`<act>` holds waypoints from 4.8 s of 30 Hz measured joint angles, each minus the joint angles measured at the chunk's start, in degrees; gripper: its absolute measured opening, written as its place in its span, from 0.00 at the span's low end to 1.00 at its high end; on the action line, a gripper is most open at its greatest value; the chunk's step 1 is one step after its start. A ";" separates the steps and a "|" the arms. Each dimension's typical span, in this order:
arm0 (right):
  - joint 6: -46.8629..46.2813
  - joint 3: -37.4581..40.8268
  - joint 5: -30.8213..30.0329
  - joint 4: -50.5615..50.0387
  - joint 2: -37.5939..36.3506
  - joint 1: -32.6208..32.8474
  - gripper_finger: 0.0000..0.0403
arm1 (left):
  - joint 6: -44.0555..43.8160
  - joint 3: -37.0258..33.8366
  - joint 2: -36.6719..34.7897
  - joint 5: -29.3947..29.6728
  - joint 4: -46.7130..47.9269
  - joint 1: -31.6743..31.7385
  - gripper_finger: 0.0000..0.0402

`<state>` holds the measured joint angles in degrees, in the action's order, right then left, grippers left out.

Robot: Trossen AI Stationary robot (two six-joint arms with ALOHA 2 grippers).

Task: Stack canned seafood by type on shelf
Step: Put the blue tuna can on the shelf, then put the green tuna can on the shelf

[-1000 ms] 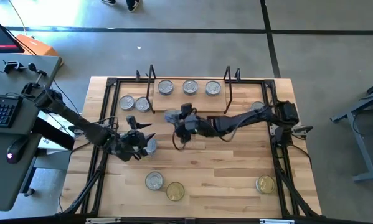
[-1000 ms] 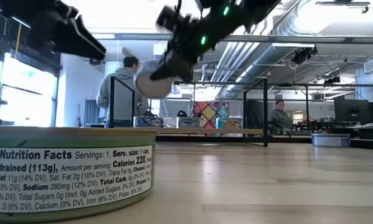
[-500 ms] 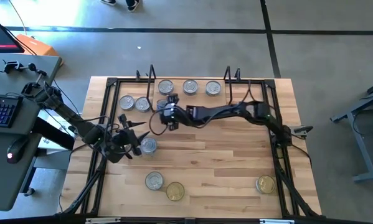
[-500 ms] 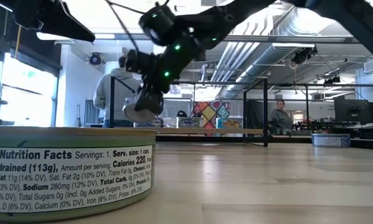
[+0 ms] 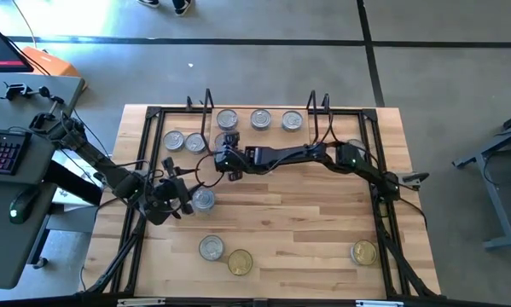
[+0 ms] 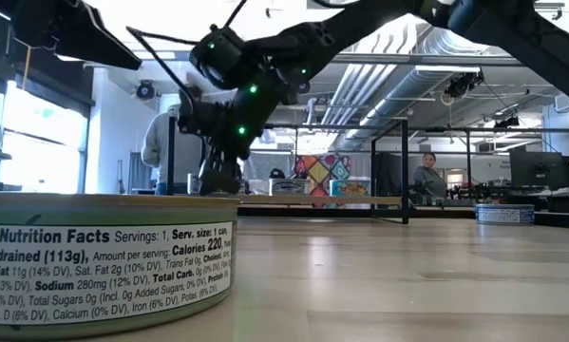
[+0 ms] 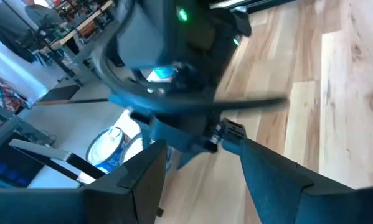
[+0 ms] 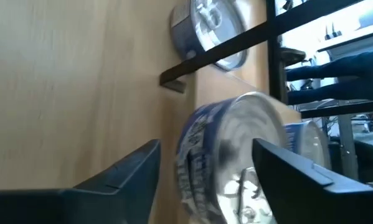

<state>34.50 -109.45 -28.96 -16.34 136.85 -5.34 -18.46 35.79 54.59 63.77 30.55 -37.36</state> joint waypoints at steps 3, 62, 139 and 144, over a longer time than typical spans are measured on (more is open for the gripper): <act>-1.33 -0.13 0.57 -0.55 -0.32 -0.22 0.66 | -1.05 -0.46 0.04 -0.24 0.48 -0.53 0.48; -20.55 6.39 18.55 2.08 -8.76 -5.44 0.00 | -7.45 -0.48 0.17 -0.17 2.18 -1.44 0.48; -37.56 26.77 -3.20 -12.65 -19.44 18.36 0.00 | -64.79 0.44 5.77 -32.93 33.07 -2.25 0.38; -44.78 40.26 -3.92 -7.03 -26.90 16.47 0.00 | -66.85 0.45 5.78 -31.60 33.23 2.47 0.26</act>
<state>-10.28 -69.19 -32.88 -23.37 109.95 11.13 -85.31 36.24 60.36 32.17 63.77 -34.89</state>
